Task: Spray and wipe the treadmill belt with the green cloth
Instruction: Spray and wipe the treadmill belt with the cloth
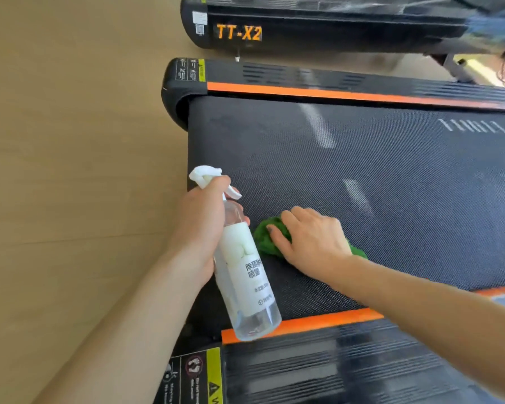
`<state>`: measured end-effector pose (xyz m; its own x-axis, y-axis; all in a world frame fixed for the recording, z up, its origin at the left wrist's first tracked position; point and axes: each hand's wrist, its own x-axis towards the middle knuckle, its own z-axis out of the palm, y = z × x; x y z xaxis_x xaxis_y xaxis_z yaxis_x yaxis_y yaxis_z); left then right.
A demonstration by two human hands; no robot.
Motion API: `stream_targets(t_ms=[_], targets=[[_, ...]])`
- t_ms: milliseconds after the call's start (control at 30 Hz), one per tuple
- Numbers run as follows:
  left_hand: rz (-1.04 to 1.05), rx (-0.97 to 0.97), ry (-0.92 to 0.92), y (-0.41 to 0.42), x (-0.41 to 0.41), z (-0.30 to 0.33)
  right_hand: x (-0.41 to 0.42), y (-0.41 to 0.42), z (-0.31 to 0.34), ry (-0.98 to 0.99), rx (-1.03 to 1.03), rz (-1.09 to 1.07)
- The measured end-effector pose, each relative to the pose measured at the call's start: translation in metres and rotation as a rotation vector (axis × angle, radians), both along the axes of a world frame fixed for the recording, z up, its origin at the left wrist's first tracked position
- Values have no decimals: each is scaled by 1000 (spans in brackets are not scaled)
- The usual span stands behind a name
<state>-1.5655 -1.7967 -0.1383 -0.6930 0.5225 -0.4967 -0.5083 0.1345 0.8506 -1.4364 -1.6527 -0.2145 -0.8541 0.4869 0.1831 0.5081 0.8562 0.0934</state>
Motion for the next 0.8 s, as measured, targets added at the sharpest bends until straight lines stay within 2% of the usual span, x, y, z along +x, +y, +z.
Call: stream_targets(t_ms=[67,133,200,267,333,400,467,533,600,700,767,800], targets=[[2,6,5,-5,0,3,-5,39,2,-21,-8,-149],[1,11,18,-8,0,7,-17,58,4,47,-77,-440],[13,8,31,-9,-1,8,-31,37,0,69,-77,-517],[28,3,41,-10,-4,9,-37,-12,-1,38,-61,-362],[40,-3,35,-8,-5,8,-33,-57,4,-81,-91,-120],[29,-5,33,-7,-5,7,-29,-69,7,-172,-148,31],[26,-2,29,-7,-6,6,-26,-61,8,-114,-141,174],[31,-2,15,-10,-7,5,-13,-38,-1,-30,-84,200],[21,-6,7,-13,-9,6,4,7,-4,-8,0,40],[23,-2,7,-18,-13,8,23,68,5,22,-51,-397],[40,14,8,-18,-17,9,13,65,4,44,-68,-534],[48,17,5,-17,-18,9,2,48,1,25,-63,-525]])
